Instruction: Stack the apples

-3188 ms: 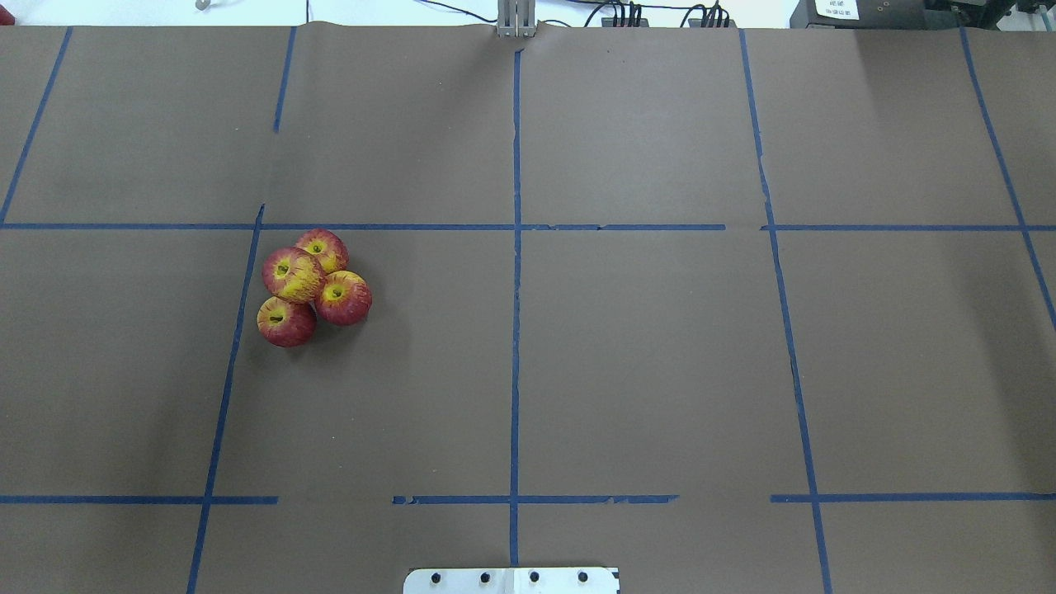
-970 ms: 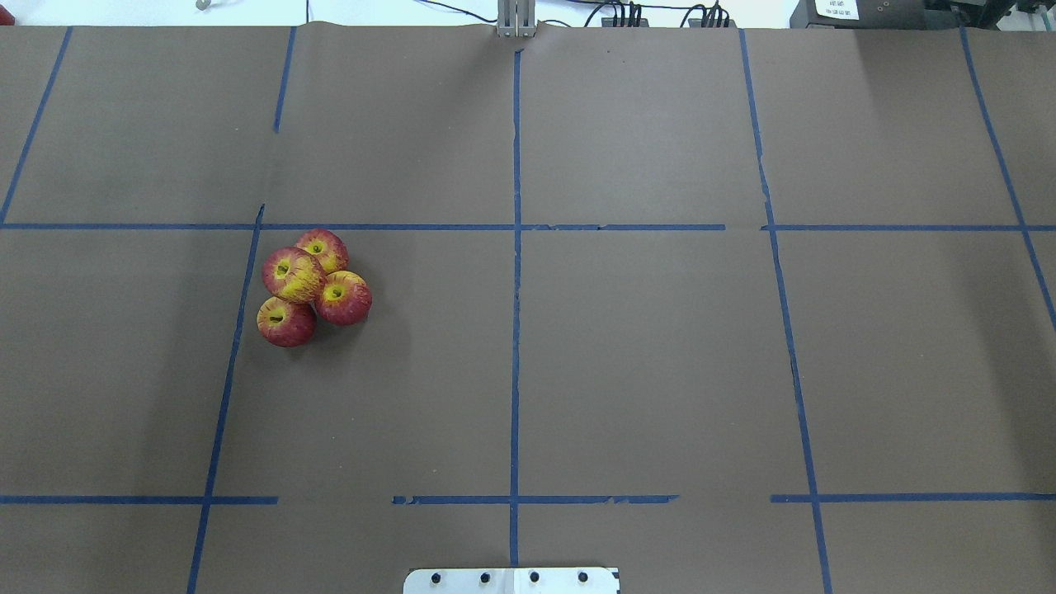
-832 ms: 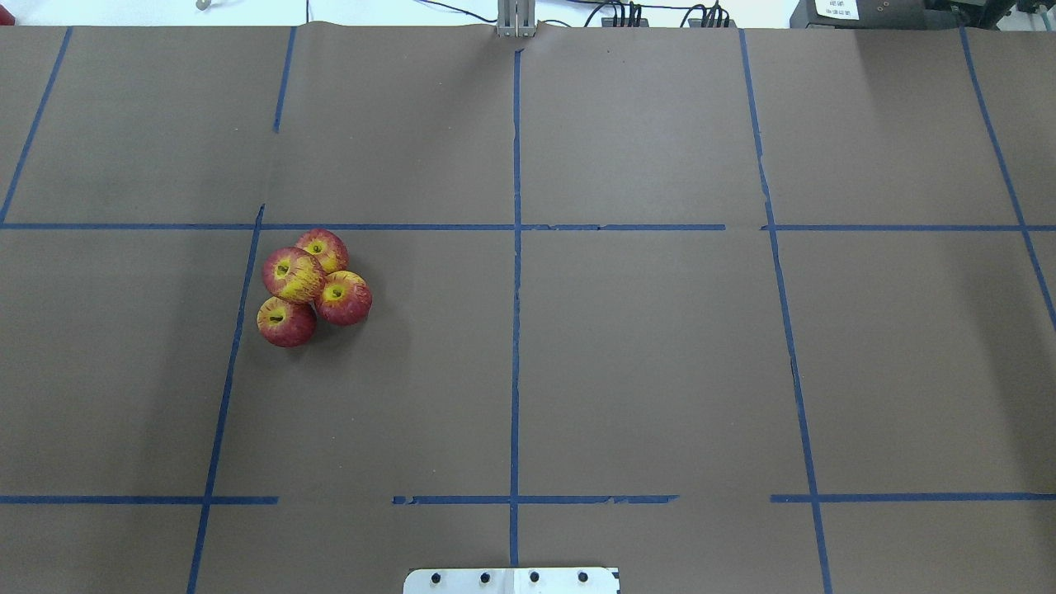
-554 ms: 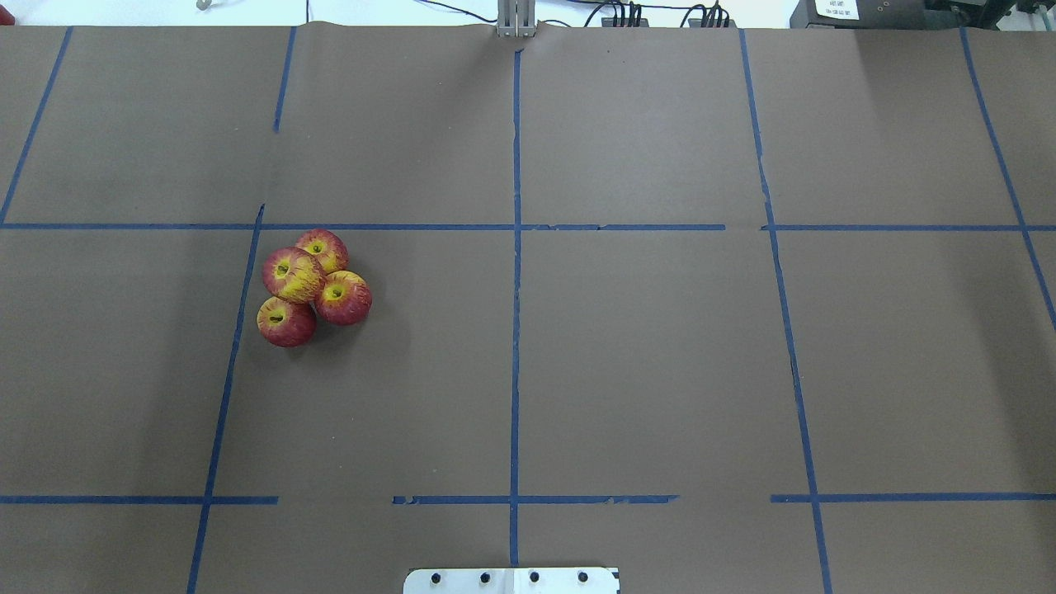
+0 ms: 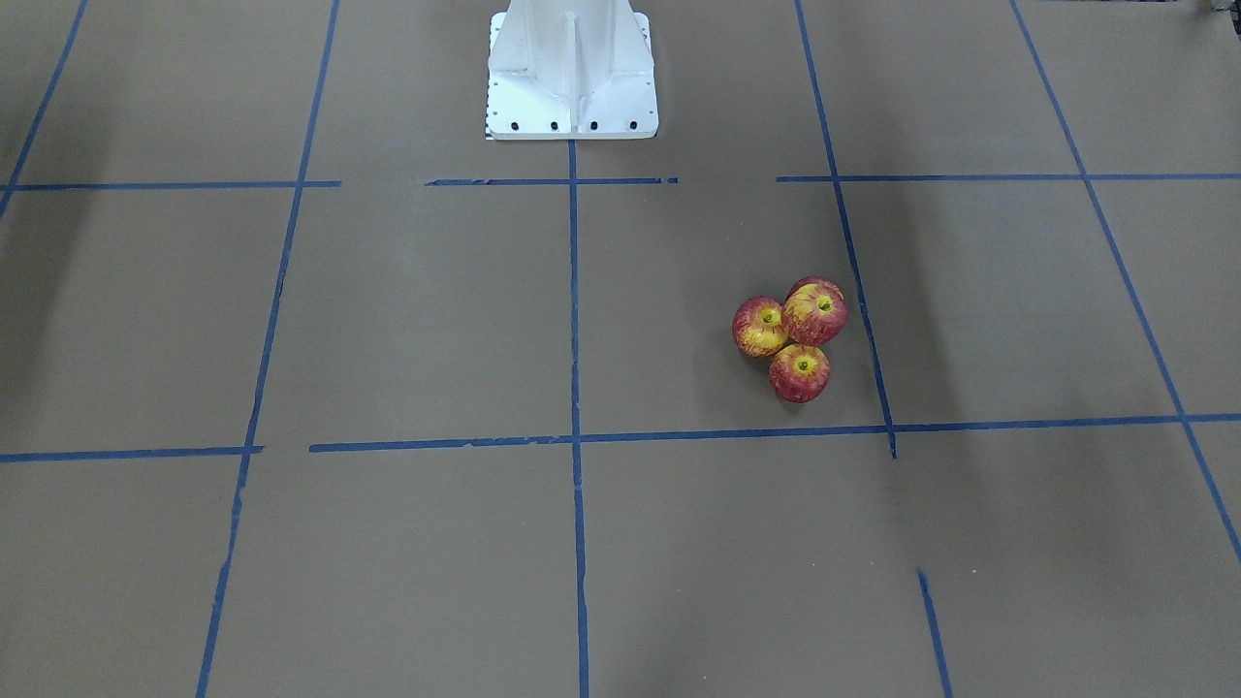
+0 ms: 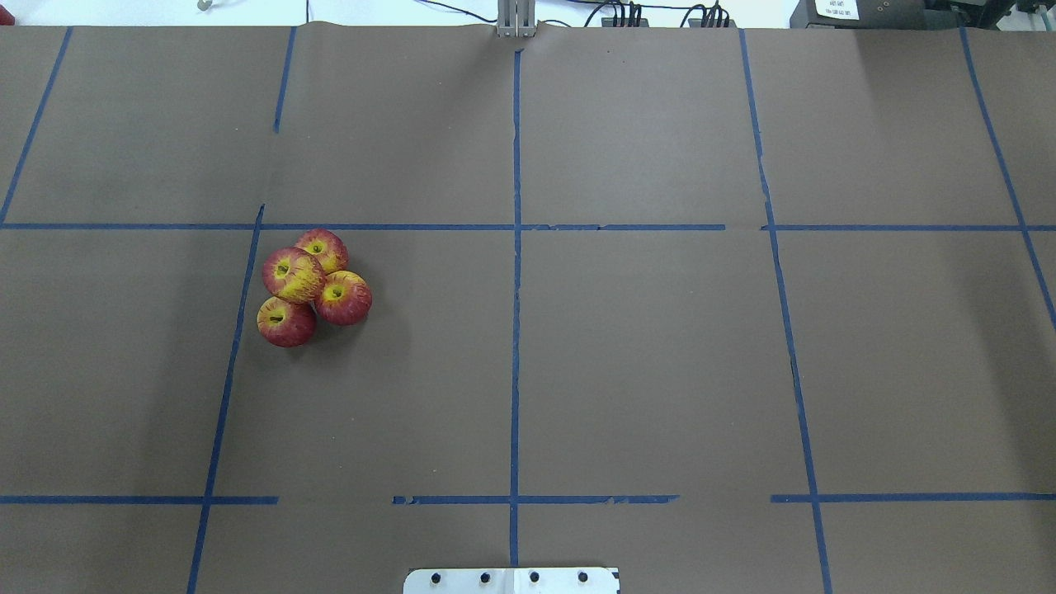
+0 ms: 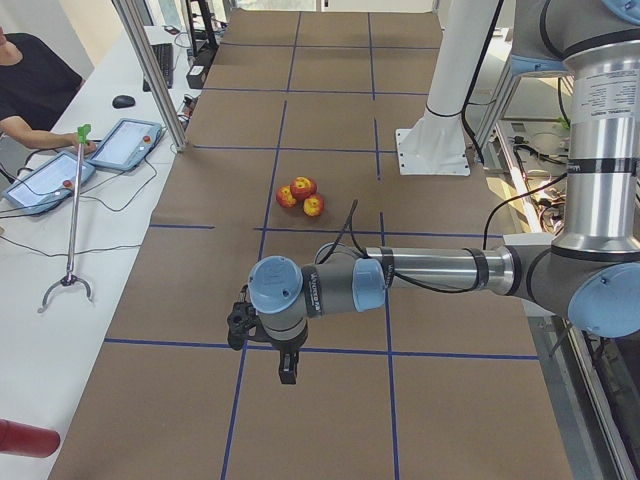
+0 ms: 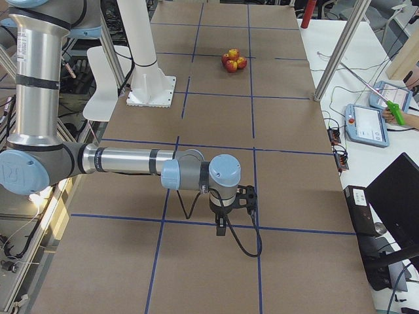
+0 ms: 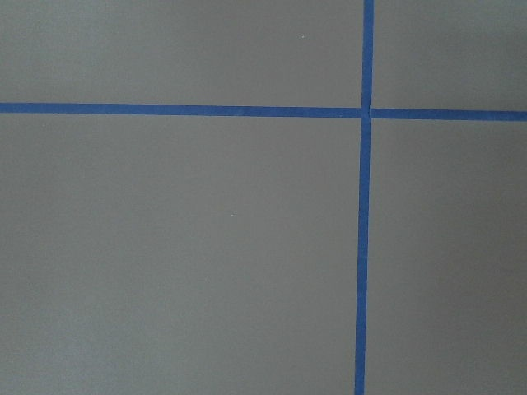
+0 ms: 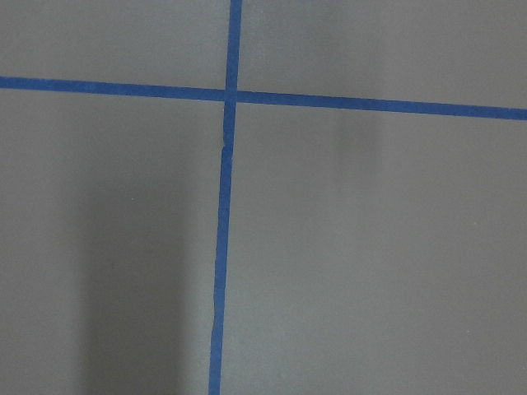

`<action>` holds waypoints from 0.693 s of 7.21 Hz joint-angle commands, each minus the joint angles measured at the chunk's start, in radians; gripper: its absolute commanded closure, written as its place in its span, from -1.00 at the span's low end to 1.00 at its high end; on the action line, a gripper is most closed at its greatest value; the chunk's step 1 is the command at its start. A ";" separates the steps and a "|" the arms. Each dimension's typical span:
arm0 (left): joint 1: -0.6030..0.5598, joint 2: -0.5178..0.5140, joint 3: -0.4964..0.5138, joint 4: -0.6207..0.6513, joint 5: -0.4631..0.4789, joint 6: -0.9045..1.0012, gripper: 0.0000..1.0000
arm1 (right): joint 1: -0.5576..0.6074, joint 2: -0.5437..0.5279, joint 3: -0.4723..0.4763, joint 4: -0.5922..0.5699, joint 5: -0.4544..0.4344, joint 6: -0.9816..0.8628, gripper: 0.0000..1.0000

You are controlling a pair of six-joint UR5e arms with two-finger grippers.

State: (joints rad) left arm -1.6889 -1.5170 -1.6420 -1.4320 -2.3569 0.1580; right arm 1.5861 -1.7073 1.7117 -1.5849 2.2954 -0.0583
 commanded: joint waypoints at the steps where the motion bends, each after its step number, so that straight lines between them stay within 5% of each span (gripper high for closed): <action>1: 0.001 0.000 -0.004 -0.001 0.001 0.000 -1.00 | 0.000 0.000 -0.001 0.000 0.001 0.000 -1.00; 5: 0.001 -0.017 -0.005 -0.004 0.001 0.000 -1.00 | 0.000 0.000 -0.001 -0.001 0.001 0.000 -1.00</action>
State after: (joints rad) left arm -1.6875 -1.5299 -1.6458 -1.4346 -2.3555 0.1580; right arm 1.5861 -1.7073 1.7104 -1.5849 2.2956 -0.0583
